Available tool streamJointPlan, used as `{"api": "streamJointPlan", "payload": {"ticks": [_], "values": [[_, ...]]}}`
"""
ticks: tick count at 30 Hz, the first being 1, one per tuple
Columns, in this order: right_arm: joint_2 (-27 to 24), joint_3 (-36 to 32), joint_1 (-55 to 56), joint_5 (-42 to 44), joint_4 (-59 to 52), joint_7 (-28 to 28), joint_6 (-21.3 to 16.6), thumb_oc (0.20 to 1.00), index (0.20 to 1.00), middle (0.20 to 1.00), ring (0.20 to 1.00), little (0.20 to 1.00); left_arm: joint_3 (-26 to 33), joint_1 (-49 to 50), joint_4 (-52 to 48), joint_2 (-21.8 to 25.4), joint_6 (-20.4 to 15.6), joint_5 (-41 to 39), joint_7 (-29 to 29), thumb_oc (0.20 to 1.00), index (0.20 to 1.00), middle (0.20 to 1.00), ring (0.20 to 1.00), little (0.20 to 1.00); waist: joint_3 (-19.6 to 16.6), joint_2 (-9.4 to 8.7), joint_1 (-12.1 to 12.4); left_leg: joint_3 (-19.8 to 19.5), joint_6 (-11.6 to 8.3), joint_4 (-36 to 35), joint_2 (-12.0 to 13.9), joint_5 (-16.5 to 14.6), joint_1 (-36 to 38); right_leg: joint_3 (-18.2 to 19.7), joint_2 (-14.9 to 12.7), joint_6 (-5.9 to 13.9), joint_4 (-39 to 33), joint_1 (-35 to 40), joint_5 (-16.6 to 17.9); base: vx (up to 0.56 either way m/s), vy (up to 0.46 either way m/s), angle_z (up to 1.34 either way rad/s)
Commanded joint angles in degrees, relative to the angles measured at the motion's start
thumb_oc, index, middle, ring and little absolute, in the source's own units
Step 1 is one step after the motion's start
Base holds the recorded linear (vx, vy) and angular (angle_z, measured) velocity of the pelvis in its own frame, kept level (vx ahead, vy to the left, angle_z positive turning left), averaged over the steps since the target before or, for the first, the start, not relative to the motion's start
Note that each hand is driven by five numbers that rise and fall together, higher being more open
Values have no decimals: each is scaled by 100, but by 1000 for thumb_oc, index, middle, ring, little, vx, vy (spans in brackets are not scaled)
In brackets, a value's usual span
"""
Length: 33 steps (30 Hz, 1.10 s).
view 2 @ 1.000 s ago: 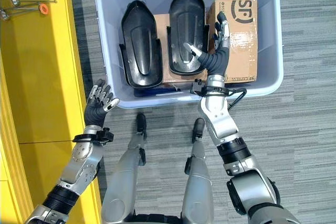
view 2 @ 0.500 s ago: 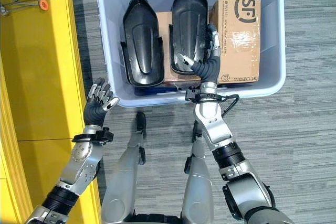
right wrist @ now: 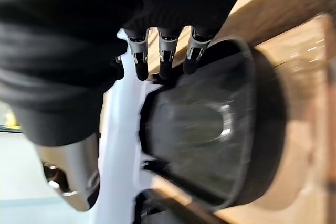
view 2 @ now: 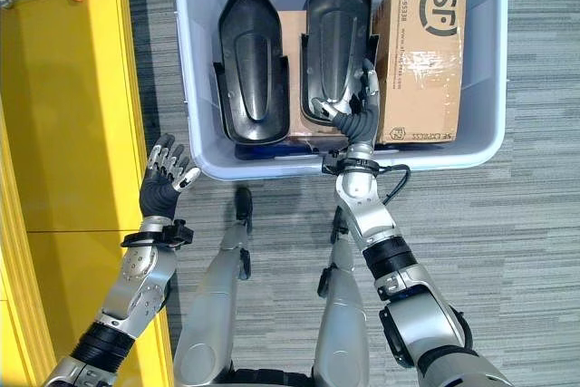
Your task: Move parts from the plastic box to the shelf.
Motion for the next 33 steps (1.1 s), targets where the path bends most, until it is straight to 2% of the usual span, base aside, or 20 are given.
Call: {"api": "streamJointPlan", "payload": {"ticks": [1,12,20,33], "values": [[-208,-242,-282,33,-154,-181,-157,1000,1000,1000,1000,1000,-14,245,-622,287,-286,178,43,1000,1000,1000,1000,1000,-17,79,95,15,77,84,-89,-238,-62,-5,-257,176,977,-44,-787,0,0,0],[-367,-465,-210,71,159,-364,-198,1000,1000,1000,1000,1000,-88,186,-560,268,-309,197,86,1000,1000,1000,1000,1000,39,54,43,-14,100,103,-96,-261,-132,29,-228,166,1015,-137,-811,0,0,0],[-465,-377,-411,48,290,-340,-170,1000,1000,1000,1000,1000,-122,168,-573,282,-325,136,68,1000,1000,1000,1000,1000,40,45,75,-38,111,127,-112,-276,-176,21,-224,165,1031,-165,-823,0,0,0],[-563,370,-1256,-813,491,-218,255,1000,1000,1000,1000,1000,-181,129,-643,382,-352,138,80,1000,1000,1000,1000,1000,41,35,326,-242,135,179,-212,-264,-359,-123,-241,174,1019,-106,-865,6,-2,4]]}}
